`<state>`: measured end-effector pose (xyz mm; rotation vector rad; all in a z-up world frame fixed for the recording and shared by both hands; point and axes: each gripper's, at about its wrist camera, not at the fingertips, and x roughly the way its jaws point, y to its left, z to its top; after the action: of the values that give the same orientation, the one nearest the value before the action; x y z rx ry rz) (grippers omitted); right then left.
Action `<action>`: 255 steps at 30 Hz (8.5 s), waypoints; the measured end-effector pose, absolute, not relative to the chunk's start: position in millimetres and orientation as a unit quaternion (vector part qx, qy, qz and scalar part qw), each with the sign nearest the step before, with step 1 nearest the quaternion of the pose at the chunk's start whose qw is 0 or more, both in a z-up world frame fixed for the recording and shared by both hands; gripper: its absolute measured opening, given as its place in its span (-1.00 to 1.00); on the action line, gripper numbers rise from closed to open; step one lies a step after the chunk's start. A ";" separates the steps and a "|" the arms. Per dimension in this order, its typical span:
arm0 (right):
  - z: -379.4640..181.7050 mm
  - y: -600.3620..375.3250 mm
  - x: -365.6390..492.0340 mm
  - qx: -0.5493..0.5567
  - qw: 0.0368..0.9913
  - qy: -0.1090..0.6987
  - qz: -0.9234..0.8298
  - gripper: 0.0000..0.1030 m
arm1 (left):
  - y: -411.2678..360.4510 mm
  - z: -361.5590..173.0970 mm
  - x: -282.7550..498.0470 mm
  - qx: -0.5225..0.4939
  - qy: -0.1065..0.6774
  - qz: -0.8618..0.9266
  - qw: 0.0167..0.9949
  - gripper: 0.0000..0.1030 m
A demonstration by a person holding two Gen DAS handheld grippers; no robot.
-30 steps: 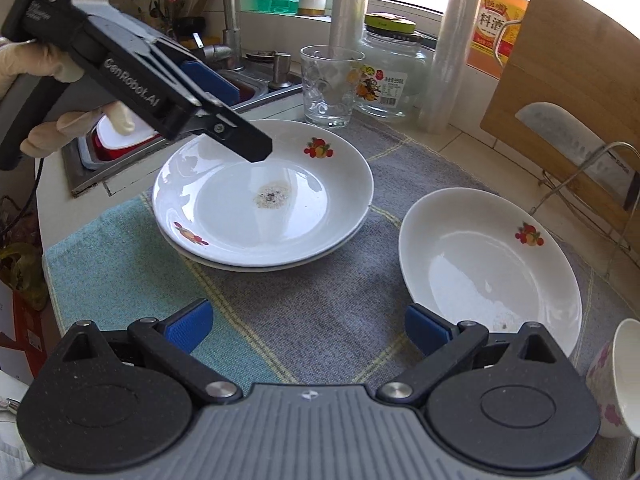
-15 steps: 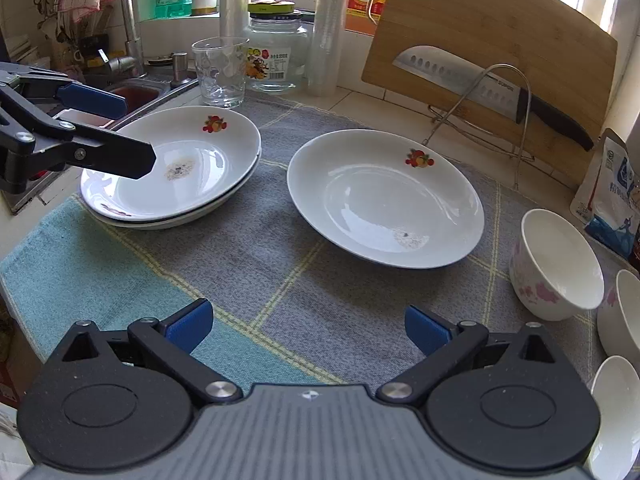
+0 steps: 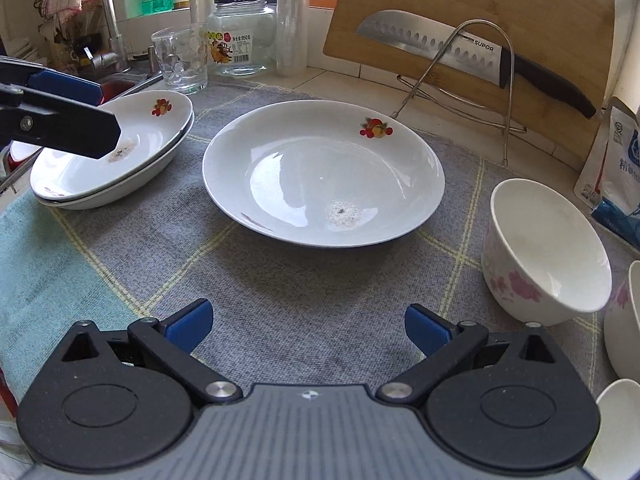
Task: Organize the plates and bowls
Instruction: 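Open the left tool and withdraw it from the stacked plates, then move the left tool to the fruit-print plate on the towel and grasp its rim, then lift the fruit-print plate with the left tool and carry it toward the plate stack, then lower the plate onto the stack and open the left tool, then reach the right tool toward a white pink-flowered bowl on the towel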
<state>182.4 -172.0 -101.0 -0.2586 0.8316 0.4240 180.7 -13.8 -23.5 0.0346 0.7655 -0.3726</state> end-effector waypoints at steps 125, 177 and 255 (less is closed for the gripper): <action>-51.5 -128.1 195.2 -0.180 0.867 0.318 0.339 1.00 | 7.2 -20.7 306.0 0.118 0.503 -0.277 0.811 0.53; -61.9 -60.8 197.3 -0.206 0.809 0.333 0.439 1.00 | 102.7 -64.5 280.9 0.028 0.548 -0.198 0.812 0.56; -57.9 -129.8 176.5 -0.131 0.906 0.366 0.168 1.00 | 31.2 -22.7 209.7 0.017 0.321 -0.203 0.925 0.79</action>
<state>176.5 -129.8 -57.9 -0.2713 0.7551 0.3473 209.7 31.2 -22.7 0.0341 0.6587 -0.4174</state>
